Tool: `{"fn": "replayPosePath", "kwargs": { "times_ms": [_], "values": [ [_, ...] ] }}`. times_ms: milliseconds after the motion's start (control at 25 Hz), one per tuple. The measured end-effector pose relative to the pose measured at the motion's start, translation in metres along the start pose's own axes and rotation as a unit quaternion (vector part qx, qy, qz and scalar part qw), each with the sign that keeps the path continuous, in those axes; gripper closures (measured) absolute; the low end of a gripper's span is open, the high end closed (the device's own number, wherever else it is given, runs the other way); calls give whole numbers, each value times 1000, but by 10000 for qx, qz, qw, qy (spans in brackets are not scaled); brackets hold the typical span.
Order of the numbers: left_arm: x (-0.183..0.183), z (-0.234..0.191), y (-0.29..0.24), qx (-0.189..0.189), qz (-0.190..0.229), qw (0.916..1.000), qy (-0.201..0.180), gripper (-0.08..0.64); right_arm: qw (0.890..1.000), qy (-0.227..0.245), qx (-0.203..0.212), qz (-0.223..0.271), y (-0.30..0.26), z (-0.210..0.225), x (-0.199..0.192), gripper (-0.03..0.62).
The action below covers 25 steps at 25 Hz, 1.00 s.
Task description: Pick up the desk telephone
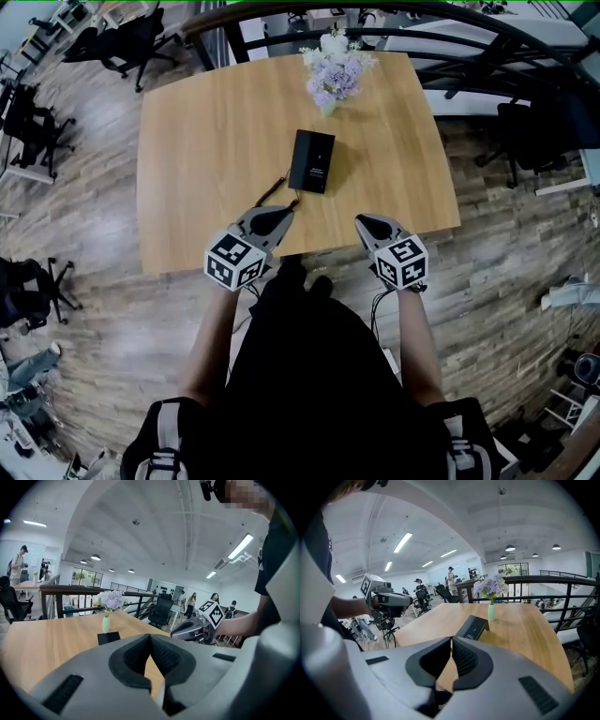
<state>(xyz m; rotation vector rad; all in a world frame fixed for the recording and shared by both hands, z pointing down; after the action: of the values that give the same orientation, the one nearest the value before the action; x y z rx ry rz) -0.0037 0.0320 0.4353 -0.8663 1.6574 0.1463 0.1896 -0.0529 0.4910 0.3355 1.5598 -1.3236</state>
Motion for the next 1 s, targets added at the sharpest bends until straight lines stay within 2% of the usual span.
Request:
{"fn": "replayPosePath", "kwargs": {
  "times_ms": [200,560,1000],
  "values": [
    [4,-24,-20,-282,-128,9995,8,538,9997,153,-48,-180,-18,2,13,565],
    [4,-67,-42,-715,-194,9971,174,538,9984,-53,-408,-387,-43,18,26,565],
    [-1,-111,-42,-1096,-340,9932,203,538,9961,-251,-693,-480,-80,9,31,565]
  ]
}}
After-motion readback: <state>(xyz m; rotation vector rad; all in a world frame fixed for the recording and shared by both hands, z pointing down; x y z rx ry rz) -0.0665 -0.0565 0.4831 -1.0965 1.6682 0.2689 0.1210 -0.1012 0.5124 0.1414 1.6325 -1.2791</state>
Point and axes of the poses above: the fingertips, and each gripper's own axes: y backward along the fingers, z to its right, x out of its top, the point moved 5 cm from there along y, backward along the fingers, and after that the axes turned 9 degrees about -x, right-handed, at the moved point
